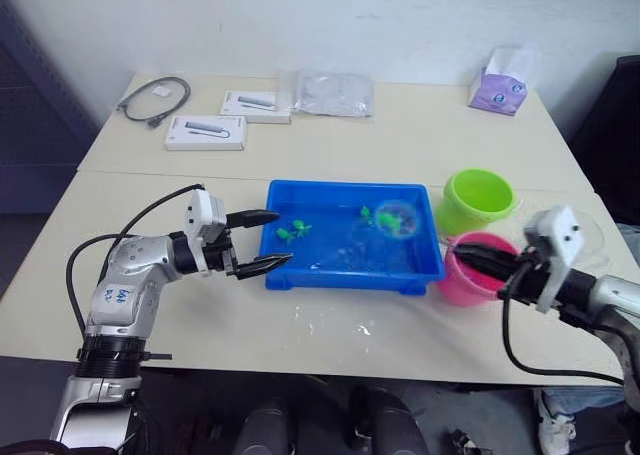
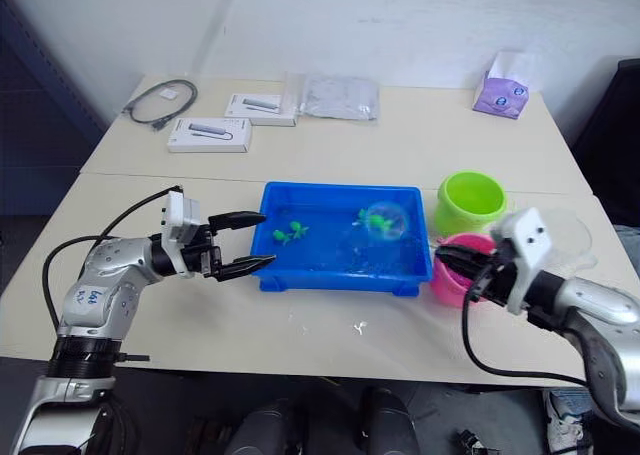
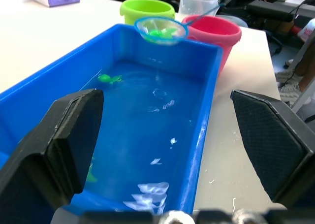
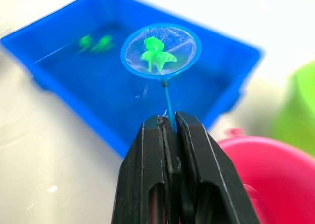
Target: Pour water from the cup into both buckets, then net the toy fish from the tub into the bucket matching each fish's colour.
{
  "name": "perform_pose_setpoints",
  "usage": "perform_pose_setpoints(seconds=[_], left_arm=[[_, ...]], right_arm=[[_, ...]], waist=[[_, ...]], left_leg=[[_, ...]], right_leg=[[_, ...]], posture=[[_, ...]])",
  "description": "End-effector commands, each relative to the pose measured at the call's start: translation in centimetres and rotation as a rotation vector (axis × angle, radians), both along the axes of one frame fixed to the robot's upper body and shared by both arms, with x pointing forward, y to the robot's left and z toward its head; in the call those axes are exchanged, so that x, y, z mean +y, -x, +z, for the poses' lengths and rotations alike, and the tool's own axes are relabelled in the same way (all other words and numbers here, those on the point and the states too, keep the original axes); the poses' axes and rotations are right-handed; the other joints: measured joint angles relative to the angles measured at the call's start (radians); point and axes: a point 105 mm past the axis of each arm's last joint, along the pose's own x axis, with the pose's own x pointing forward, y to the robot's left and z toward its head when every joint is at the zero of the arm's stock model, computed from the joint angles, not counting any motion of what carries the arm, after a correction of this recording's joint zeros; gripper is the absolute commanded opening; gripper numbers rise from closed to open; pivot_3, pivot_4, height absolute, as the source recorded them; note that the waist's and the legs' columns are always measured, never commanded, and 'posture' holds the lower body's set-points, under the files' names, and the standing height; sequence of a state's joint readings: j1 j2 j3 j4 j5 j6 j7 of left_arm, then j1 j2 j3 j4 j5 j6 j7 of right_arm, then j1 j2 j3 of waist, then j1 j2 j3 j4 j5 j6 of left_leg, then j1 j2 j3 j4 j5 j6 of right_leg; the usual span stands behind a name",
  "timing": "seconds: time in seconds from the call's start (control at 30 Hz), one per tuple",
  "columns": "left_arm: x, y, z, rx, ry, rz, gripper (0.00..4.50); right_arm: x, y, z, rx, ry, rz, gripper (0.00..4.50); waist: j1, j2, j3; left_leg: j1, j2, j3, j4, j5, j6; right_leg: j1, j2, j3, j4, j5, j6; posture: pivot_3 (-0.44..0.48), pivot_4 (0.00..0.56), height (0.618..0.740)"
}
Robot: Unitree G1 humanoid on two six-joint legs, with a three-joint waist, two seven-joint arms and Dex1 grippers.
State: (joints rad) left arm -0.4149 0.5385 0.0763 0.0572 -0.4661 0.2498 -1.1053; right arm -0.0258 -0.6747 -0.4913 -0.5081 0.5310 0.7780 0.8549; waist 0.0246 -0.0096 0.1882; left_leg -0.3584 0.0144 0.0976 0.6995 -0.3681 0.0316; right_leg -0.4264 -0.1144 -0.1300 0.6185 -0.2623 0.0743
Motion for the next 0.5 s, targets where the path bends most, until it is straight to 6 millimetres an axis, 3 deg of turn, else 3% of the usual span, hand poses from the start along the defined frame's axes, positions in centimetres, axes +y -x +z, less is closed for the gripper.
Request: perform_pose_setpoints(seconds=[0.03,0.27,0.5], left_arm=[[-0.5,-0.6,1.6,0.002,0.084,0.005,4.45],[-2.4,-1.3,3.5,-0.012,0.123,-0.026,4.45],[-3.7,-1.2,3.8,-0.041,0.113,-0.050,4.45]], right_arm=[[-2.0,0.9,1.9,-0.110,0.016,-0.063,0.00],[-8.3,0.2,4.1,-0.231,0.121,-0.293,0.00],[-10.6,-2.2,3.7,-0.329,0.352,-0.396,0.00]], waist=[[0.001,0.000,0.000],[-0.001,0.000,0.000],[-0.005,0.000,0.000]], left_leg=[[0.000,0.000,0.000,0.000,0.000,0.000],[0.001,-0.001,0.001,0.000,0.000,0.000],[0.003,0.000,0.005,-0.001,0.000,0.000]], right_leg=[[0.000,0.000,0.000,0.000,0.000,0.000],[0.000,0.001,0.001,0.001,0.000,0.000],[0.000,0.001,0.003,0.001,0.000,0.000]], posture=[[0.000,0.150,0.740],[0.000,0.150,0.740],[0.000,0.150,0.740]])
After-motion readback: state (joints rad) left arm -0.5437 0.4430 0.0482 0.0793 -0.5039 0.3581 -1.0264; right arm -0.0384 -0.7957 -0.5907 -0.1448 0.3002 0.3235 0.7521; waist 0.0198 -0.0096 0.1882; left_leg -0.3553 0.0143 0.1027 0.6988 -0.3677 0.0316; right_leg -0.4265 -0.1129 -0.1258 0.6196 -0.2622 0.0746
